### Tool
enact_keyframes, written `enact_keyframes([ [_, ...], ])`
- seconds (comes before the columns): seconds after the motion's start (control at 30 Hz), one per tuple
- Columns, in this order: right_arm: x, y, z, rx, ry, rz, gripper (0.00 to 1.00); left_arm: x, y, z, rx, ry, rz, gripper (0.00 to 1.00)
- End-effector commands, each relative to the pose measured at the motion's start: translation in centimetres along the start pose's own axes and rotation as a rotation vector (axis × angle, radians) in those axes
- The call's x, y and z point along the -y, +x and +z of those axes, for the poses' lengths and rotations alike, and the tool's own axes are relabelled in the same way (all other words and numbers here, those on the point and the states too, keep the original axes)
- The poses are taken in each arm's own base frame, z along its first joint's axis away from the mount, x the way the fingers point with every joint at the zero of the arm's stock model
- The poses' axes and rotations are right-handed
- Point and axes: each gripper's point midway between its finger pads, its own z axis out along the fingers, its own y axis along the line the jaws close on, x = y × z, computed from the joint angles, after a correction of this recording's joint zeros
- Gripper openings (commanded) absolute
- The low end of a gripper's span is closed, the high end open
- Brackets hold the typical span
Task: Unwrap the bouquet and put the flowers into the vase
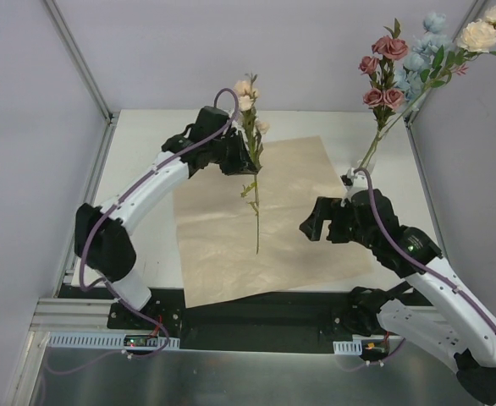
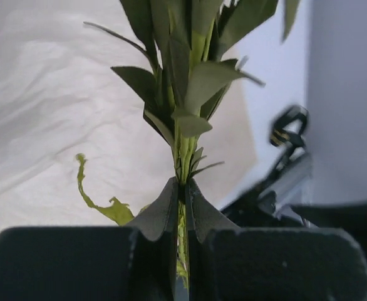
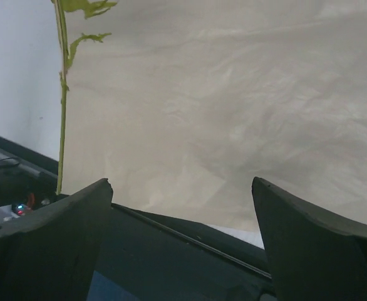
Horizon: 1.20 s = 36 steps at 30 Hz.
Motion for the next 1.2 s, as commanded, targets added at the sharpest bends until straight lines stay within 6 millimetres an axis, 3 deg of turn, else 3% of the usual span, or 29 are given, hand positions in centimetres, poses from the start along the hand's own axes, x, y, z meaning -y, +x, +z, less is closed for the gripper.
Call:
enact_keyframes([
  [0.0, -7.0, -4.6, -2.2, 0.104, -0.312, -0.030, 0.95, 7.0, 3.2, -5.1, -0.091, 0.445, 0.272, 0.00],
  [0.1, -9.3, -6.3, -2.9, 0.160, -0.413, -0.036, 0.94, 7.9, 6.0, -6.7, -0.162, 0.580, 0.339, 0.00],
  [0.2, -10.2, -7.7, -3.0, 0.211, -0.443, -0.030, 0.92, 8.0, 7.9, -7.5, -0.211, 0.649, 0.403, 0.00],
  [0.43, -11.6, -8.6, -1.4, 0.279, -0.506, 0.019, 0.79, 7.8, 11.8, -7.6, -0.257, 0.679, 0.502, 0.00],
  [0.67, -11.2, -7.7, 0.7, 0.315, -0.464, 0.079, 0.59, 7.9, 12.3, -8.0, -0.249, 0.672, 0.503, 0.00],
  [0.77, -10.2, -7.4, 1.8, 0.328, -0.417, 0.138, 0.58, 7.9, 12.3, -8.2, -0.243, 0.673, 0.503, 0.00],
  [1.17, -11.4, -8.3, 2.6, 0.364, -0.455, 0.187, 0.54, 8.2, 12.8, -8.5, -0.259, 0.687, 0.508, 0.00],
])
